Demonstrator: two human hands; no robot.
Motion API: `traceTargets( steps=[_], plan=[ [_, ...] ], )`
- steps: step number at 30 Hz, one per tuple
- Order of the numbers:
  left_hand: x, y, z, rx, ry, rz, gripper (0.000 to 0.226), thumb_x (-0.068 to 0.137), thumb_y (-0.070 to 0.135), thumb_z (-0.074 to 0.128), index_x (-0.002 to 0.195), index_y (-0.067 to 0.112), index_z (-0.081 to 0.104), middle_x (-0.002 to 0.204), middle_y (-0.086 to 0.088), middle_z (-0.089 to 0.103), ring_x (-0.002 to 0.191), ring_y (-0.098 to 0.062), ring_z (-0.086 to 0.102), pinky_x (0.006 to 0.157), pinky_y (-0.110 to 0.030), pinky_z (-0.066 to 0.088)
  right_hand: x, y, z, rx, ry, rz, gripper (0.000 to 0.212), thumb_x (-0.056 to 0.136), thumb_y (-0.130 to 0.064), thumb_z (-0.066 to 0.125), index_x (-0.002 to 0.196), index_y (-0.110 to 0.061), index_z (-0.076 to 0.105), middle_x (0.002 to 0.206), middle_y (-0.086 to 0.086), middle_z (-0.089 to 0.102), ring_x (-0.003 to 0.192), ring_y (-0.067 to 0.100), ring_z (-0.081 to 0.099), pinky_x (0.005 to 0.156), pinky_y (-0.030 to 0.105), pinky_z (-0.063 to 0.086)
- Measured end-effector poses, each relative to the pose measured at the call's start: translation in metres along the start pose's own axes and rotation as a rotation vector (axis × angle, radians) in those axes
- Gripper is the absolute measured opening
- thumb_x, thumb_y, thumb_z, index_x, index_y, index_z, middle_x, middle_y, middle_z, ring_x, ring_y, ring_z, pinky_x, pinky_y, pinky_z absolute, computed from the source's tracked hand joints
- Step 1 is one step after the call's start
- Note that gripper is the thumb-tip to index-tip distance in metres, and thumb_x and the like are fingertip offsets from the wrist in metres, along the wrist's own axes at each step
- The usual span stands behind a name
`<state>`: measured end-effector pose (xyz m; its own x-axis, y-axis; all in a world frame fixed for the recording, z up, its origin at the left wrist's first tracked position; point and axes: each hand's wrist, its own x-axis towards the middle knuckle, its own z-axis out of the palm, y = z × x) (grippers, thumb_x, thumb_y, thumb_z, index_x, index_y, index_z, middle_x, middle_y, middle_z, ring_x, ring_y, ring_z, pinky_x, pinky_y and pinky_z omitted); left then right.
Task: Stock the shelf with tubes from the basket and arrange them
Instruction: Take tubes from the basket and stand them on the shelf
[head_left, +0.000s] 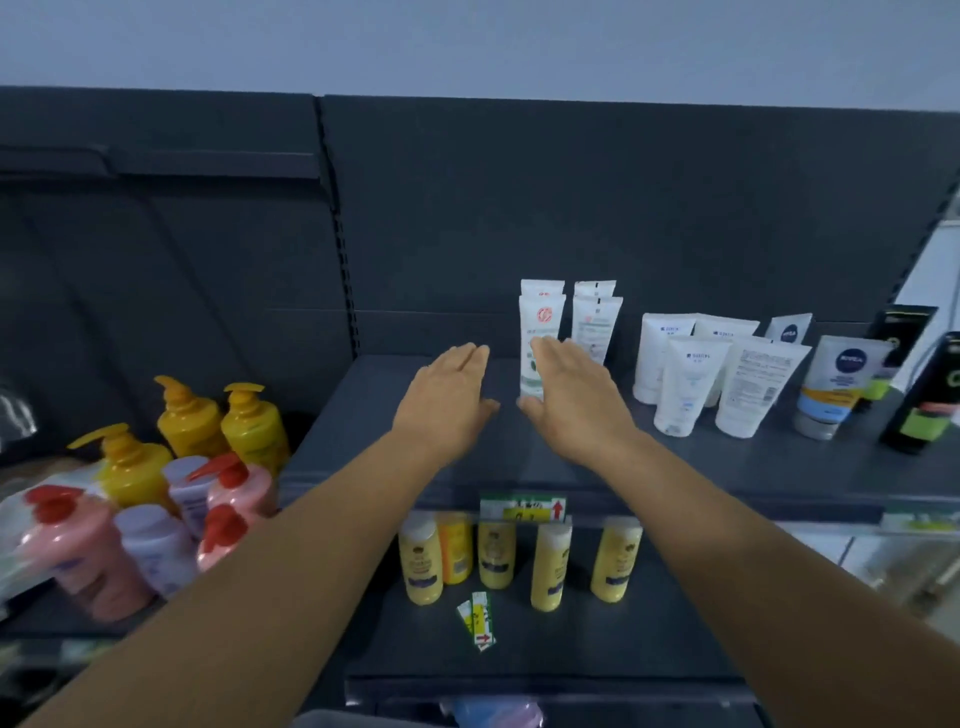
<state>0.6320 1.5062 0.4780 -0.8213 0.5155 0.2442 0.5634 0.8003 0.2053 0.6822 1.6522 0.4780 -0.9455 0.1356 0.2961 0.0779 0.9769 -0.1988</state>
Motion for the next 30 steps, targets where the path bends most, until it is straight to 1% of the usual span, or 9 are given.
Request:
traceTargets(
  steps=[1, 4, 6, 12, 15, 19, 22, 26, 30],
  plan=[
    [-0.017, -0.005, 0.001, 0.009, -0.018, -0.006, 0.069, 0.098, 0.035, 0.047, 0.153, 0.014, 0.010, 0.161, -0.004, 0.012, 0.149, -0.018, 0.009, 0.120, -0.034, 0.014, -0.014, -0.010, 0.005, 0.002, -0.021, 0.003, 0.062, 0.096, -0.037, 0.048, 0.148, -0.012, 0.023, 0.152, 0.004, 0.029, 0.141, 0.023, 0.025, 0.113, 0.040, 0.026],
    [-0.067, -0.021, 0.005, 0.024, -0.052, -0.018, 0.071, 0.098, 0.036, 0.047, 0.153, 0.014, 0.008, 0.161, -0.003, 0.010, 0.149, -0.018, 0.008, 0.120, -0.034, 0.013, -0.056, -0.040, 0.023, 0.033, -0.106, 0.021, 0.071, 0.098, -0.037, 0.045, 0.154, -0.014, 0.008, 0.161, 0.003, 0.009, 0.149, 0.021, 0.006, 0.120, 0.038, 0.012],
    [-0.098, -0.031, 0.009, 0.022, -0.066, -0.021, 0.071, 0.097, 0.036, 0.048, 0.153, 0.013, 0.009, 0.161, -0.004, 0.012, 0.149, -0.018, 0.009, 0.120, -0.034, 0.014, -0.084, -0.058, 0.035, 0.050, -0.135, 0.023, 0.072, 0.099, -0.037, 0.044, 0.154, -0.014, 0.004, 0.162, 0.003, 0.006, 0.150, 0.021, 0.002, 0.120, 0.038, 0.009],
    [-0.177, -0.049, 0.029, 0.010, -0.135, -0.019, 0.070, 0.097, 0.035, 0.047, 0.152, 0.010, 0.012, 0.160, -0.007, 0.016, 0.148, -0.020, 0.013, 0.120, -0.033, 0.014, -0.148, -0.091, 0.082, 0.080, -0.221, 0.056, 0.071, 0.099, -0.036, 0.045, 0.154, -0.011, 0.007, 0.162, 0.006, 0.010, 0.149, 0.021, 0.006, 0.121, 0.039, 0.011],
    [-0.206, -0.058, 0.051, 0.020, -0.178, -0.014, 0.071, 0.096, 0.033, 0.050, 0.152, 0.009, 0.014, 0.159, -0.009, 0.020, 0.147, -0.022, 0.017, 0.118, -0.032, 0.017, -0.169, -0.099, 0.108, 0.092, -0.257, 0.058, 0.073, 0.097, -0.036, 0.048, 0.153, -0.010, 0.009, 0.160, 0.007, 0.014, 0.148, 0.024, 0.011, 0.121, 0.040, 0.014],
    [-0.233, -0.073, 0.088, -0.006, -0.267, -0.064, 0.071, 0.095, 0.032, 0.052, 0.151, 0.009, 0.015, 0.158, -0.009, 0.020, 0.147, -0.023, 0.017, 0.118, -0.035, 0.020, -0.193, -0.103, 0.143, 0.102, -0.328, 0.078, 0.073, 0.098, -0.037, 0.047, 0.154, -0.011, 0.009, 0.161, 0.005, 0.013, 0.149, 0.024, 0.009, 0.121, 0.039, 0.013],
    [-0.247, -0.085, 0.117, -0.019, -0.341, -0.104, 0.073, 0.096, 0.035, 0.051, 0.152, 0.010, 0.013, 0.159, -0.008, 0.018, 0.147, -0.022, 0.016, 0.119, -0.036, 0.019, -0.207, -0.102, 0.170, 0.122, -0.412, 0.095, 0.072, 0.098, -0.037, 0.046, 0.154, -0.012, 0.009, 0.161, 0.006, 0.011, 0.149, 0.023, 0.008, 0.121, 0.040, 0.012],
    [-0.265, -0.098, 0.159, -0.005, -0.438, -0.143, 0.071, 0.097, 0.034, 0.049, 0.152, 0.009, 0.011, 0.160, -0.007, 0.016, 0.147, -0.021, 0.015, 0.118, -0.033, 0.016, -0.224, -0.094, 0.204, 0.132, -0.515, 0.105, 0.071, 0.099, -0.034, 0.045, 0.154, -0.011, 0.007, 0.162, 0.006, 0.009, 0.149, 0.023, 0.006, 0.119, 0.037, 0.009],
    [-0.282, -0.108, 0.201, -0.020, -0.550, -0.216, 0.071, 0.096, 0.034, 0.051, 0.152, 0.009, 0.014, 0.158, -0.008, 0.021, 0.145, -0.023, 0.022, 0.118, -0.035, 0.018, -0.238, -0.082, 0.245, 0.152, -0.653, 0.132, 0.072, 0.099, -0.033, 0.046, 0.154, -0.012, 0.005, 0.162, 0.005, 0.007, 0.149, 0.022, 0.005, 0.120, 0.037, 0.008]
  ],
)
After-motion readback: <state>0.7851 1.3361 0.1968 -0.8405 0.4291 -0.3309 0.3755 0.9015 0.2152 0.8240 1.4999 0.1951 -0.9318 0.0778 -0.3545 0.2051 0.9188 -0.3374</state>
